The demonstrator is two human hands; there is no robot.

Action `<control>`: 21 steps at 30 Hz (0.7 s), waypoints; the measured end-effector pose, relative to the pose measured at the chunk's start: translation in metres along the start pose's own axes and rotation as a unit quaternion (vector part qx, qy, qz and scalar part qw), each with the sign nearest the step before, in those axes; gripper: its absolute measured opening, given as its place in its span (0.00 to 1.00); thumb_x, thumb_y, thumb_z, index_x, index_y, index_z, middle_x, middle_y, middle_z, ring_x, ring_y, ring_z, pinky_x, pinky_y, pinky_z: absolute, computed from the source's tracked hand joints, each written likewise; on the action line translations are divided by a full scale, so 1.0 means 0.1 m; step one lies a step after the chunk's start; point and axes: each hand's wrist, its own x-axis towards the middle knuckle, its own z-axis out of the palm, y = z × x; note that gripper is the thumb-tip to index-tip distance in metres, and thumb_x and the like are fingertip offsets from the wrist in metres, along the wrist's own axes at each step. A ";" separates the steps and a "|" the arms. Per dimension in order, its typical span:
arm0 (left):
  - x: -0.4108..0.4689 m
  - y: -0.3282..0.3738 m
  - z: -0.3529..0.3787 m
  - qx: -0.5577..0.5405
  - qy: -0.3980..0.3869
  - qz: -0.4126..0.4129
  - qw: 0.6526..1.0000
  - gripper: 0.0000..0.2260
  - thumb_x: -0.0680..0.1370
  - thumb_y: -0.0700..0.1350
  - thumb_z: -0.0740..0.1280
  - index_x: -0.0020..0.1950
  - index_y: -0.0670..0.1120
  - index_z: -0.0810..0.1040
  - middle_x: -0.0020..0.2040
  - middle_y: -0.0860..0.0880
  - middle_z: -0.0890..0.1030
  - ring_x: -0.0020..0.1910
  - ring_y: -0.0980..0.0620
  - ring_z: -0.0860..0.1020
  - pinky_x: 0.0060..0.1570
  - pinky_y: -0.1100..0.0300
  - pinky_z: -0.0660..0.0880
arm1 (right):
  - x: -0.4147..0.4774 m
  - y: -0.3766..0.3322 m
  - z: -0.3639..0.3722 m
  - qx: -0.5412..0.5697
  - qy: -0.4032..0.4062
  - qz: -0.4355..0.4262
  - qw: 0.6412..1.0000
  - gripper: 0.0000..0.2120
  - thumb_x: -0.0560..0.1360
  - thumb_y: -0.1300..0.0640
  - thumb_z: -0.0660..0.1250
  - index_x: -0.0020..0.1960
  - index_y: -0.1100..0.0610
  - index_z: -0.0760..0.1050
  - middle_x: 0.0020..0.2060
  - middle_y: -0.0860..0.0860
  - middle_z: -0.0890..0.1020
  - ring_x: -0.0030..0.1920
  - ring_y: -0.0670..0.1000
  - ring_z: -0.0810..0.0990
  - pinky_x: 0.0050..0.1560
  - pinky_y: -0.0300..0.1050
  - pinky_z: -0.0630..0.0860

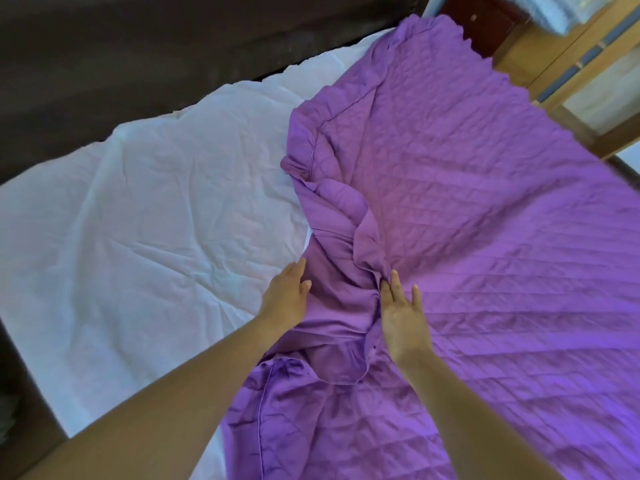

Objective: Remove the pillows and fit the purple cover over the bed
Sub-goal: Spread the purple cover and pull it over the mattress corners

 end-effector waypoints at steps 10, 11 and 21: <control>0.42 0.16 0.09 -0.039 0.075 -0.064 0.994 0.15 0.80 0.46 0.59 0.62 0.39 0.73 0.59 0.40 0.77 0.58 0.38 0.73 0.57 0.50 0.70 | 0.13 -0.17 0.13 0.002 0.097 -0.005 0.995 0.21 0.64 0.69 0.65 0.58 0.69 0.75 0.63 0.68 0.72 0.52 0.65 0.78 0.61 0.66 0.69; 0.43 0.20 0.09 -0.050 0.089 -0.069 0.992 0.12 0.79 0.44 0.61 0.58 0.40 0.76 0.56 0.41 0.79 0.57 0.39 0.75 0.55 0.50 0.71 | 0.15 -0.18 0.10 0.010 0.117 -0.011 0.993 0.20 0.68 0.69 0.58 0.59 0.69 0.74 0.65 0.69 0.70 0.56 0.67 0.76 0.63 0.67 0.67; 0.18 0.04 -0.39 -0.440 0.229 -0.117 0.861 0.12 0.80 0.40 0.55 0.37 0.50 0.66 0.32 0.51 0.64 0.31 0.54 0.61 0.31 0.58 0.60 | 0.25 -0.40 -0.24 0.070 0.195 -0.067 0.976 0.29 0.66 0.69 0.55 0.68 0.63 0.63 0.68 0.69 0.66 0.62 0.69 0.72 0.62 0.70 0.66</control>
